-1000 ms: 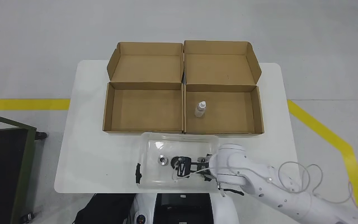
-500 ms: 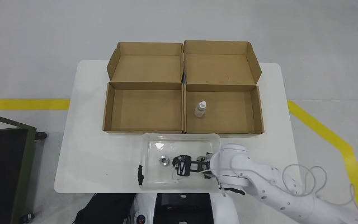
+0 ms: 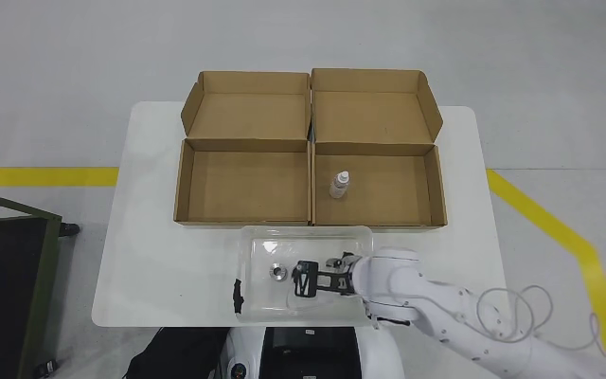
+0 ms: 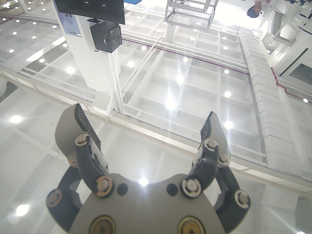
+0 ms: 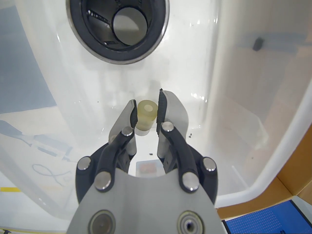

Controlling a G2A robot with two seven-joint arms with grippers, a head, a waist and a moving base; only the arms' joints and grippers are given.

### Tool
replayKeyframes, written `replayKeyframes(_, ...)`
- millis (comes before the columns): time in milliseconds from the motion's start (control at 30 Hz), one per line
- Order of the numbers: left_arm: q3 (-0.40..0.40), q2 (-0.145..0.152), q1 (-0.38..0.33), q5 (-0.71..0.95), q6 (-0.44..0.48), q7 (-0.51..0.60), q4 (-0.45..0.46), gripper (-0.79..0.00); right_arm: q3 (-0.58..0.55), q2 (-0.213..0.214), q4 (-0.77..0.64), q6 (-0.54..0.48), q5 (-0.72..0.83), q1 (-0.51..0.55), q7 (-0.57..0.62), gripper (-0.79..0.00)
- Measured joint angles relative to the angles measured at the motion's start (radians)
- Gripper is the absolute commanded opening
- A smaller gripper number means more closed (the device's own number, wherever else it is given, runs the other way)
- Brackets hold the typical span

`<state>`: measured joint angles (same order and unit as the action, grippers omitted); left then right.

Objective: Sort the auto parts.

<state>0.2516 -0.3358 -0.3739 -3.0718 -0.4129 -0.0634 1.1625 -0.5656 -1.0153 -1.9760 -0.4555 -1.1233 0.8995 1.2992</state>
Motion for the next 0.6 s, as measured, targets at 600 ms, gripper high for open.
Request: replayKeyframes(600, 0.000, 0.000, 0.000, 0.000, 0.000, 0.000, 0.000, 0.000, -0.023, -0.005, 0.020, -0.005, 0.009, 0.034, 0.011, -0.557)
